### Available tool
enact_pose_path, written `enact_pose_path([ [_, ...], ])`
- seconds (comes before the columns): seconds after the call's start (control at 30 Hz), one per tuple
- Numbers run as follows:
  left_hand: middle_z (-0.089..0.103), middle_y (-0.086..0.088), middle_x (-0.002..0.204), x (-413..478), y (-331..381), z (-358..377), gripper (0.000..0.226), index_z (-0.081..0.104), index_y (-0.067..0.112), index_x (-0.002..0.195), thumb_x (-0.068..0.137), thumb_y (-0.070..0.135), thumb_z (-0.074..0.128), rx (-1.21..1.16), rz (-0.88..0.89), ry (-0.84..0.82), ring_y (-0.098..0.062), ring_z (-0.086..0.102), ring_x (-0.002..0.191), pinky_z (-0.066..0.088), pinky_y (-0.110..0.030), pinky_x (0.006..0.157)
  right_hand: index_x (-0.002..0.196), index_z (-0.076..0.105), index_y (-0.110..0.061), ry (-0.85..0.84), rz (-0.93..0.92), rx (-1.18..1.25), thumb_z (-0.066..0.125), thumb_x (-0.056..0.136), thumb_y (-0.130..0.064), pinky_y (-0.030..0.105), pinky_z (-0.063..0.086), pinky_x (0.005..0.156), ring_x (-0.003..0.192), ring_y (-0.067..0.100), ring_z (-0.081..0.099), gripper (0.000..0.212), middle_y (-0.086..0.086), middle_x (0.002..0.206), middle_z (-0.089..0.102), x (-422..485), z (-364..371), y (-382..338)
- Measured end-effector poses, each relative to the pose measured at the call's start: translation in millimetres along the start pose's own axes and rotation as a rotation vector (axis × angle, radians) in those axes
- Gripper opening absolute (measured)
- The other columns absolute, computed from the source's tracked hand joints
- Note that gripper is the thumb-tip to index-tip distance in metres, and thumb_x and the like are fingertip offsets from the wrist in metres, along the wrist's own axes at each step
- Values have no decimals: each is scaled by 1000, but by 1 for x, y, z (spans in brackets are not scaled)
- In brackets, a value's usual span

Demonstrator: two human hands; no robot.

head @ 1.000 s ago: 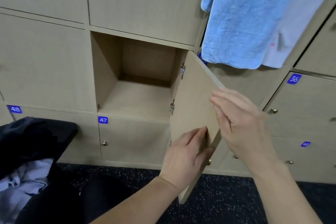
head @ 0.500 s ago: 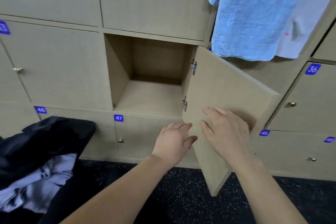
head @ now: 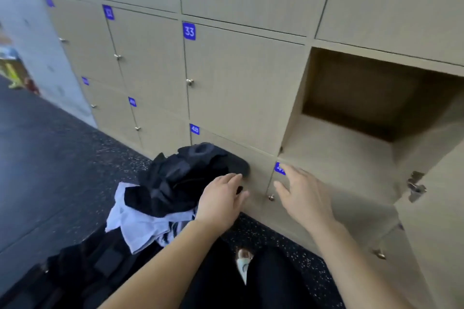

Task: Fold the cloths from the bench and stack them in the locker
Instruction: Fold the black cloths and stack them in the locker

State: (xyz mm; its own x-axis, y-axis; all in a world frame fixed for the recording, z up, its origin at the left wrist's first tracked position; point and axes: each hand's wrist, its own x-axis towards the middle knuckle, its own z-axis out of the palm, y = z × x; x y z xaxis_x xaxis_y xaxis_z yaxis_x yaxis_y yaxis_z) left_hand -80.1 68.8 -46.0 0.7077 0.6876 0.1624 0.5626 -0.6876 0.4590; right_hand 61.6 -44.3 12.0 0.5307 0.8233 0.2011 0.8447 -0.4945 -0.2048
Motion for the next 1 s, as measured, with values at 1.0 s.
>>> enact_pose_path([
  [1.0,46,3,147,17,-216,34,49,50,19,141,97,42,53,-29,-538,106,-17,36,138,26,-24,113,119,62,-25,-347,-56,353,59,86,-47,35,42,94,111,16,52,40,-10,109,66,159,198,-137],
])
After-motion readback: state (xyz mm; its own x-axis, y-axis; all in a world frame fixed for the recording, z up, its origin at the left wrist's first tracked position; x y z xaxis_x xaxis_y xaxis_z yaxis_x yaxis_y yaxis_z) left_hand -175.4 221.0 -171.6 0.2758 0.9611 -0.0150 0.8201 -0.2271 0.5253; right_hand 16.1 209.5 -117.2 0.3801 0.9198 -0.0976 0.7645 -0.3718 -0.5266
